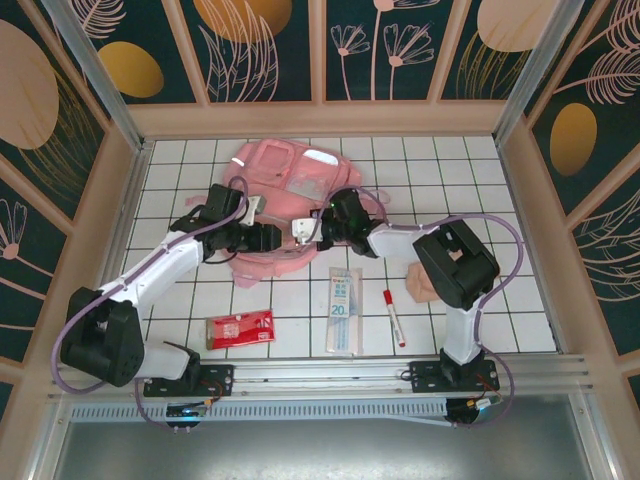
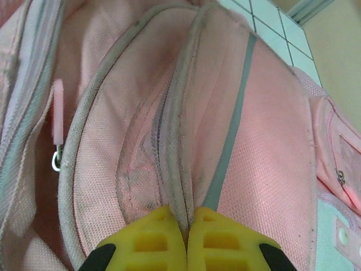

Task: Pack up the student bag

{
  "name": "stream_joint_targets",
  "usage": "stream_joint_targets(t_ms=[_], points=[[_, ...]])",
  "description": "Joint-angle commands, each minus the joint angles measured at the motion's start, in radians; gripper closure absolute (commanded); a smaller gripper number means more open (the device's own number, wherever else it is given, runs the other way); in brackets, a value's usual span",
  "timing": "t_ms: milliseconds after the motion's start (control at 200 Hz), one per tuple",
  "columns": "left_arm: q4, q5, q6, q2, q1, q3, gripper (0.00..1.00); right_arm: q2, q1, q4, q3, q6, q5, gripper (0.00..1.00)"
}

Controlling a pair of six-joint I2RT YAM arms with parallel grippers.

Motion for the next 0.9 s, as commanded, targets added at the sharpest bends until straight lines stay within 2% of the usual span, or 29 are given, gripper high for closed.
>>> stream_joint_targets(t_ms=[0, 210, 290, 380, 465, 510, 636, 741, 896], points=[[0.077, -0.005, 0.113, 0.021, -0.004, 0.007, 0.50, -0.070, -0.047, 0.090, 0.058, 0.169, -0.111, 1.00], [0.186, 0.086, 0.206, 0.043, -0.038, -0.009, 0.49, -0.074, -0.099, 0.069, 0.143, 0.287, -0.225, 1.00], [0.219, 0.076, 0.233, 0.018, -0.069, -0.034, 0.47, -0.071, -0.107, 0.045, 0.166, 0.298, -0.245, 1.00], [0.261, 0.002, 0.203, 0.006, -0.084, -0.060, 0.46, -0.072, -0.109, 0.004, 0.186, 0.297, -0.262, 1.00], [0.301, 0.009, 0.185, 0.021, -0.089, -0.073, 0.46, -0.072, -0.109, 0.006, 0.183, 0.314, -0.285, 1.00], [0.314, 0.007, 0.190, 0.035, -0.095, -0.072, 0.47, -0.072, -0.108, 0.008, 0.180, 0.318, -0.290, 1.00], [0.316, -0.087, 0.185, 0.070, -0.100, -0.049, 0.55, -0.073, -0.107, -0.019, 0.180, 0.303, -0.313, 1.00], [0.324, -0.168, 0.169, 0.092, -0.099, -0.028, 0.56, -0.080, -0.106, -0.026, 0.175, 0.298, -0.318, 1.00], [0.344, -0.117, 0.177, 0.146, -0.100, -0.014, 0.68, -0.093, -0.105, -0.035, 0.175, 0.290, -0.317, 1.00]])
